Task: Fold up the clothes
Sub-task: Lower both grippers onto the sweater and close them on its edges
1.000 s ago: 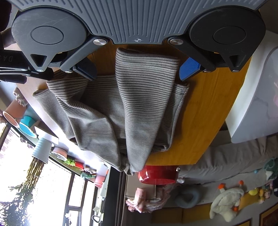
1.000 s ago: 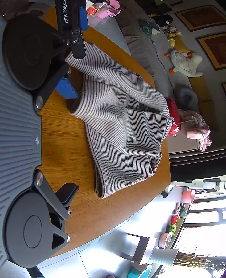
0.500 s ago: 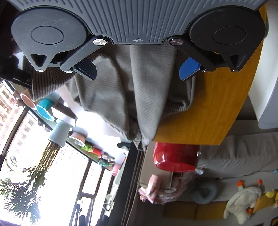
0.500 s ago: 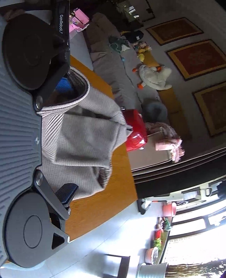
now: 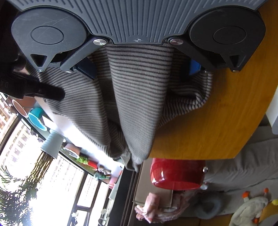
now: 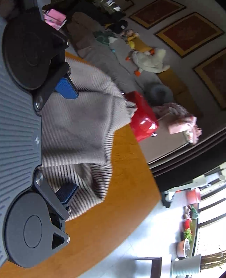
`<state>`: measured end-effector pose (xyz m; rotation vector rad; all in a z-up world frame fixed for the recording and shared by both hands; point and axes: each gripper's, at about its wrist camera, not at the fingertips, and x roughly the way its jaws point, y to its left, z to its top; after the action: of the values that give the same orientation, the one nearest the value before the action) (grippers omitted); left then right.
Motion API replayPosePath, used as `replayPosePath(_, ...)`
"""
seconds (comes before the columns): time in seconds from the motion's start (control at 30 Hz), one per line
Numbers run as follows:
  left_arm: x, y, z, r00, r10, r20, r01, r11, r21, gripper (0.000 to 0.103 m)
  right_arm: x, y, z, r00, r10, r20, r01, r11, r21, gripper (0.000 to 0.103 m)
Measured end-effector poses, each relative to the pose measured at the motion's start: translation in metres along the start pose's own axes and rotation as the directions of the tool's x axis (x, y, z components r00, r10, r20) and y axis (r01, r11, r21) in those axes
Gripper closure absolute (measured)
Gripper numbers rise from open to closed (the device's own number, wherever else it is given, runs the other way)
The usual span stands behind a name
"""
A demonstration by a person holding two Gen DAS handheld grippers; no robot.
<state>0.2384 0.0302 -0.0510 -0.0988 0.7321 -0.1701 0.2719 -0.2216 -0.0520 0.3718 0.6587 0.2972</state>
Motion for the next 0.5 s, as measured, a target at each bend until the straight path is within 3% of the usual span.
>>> replayPosePath(0.13, -0.003, -0.001, -0.002, 1.0, 0.013, 0.004, -0.013, 1.0, -0.002, 0.0, 0.002, 0.015, -0.008, 0.999, -0.033, -0.036, 0.03, 0.996, -0.081, 0.0)
replayPosePath(0.4, -0.025, -0.007, -0.02, 1.0, -0.001, 0.004, 0.001, 1.0, 0.007, 0.0, -0.03, -0.007, -0.026, 0.999, 0.044, 0.02, -0.045, 0.998, 0.052, 0.0)
replayPosePath(0.5, -0.039, -0.014, -0.033, 1.0, -0.006, 0.001, 0.006, 1.0, 0.019, 0.0, -0.046, -0.003, -0.037, 1.0, 0.022, 0.021, -0.023, 0.999, 0.042, 0.0)
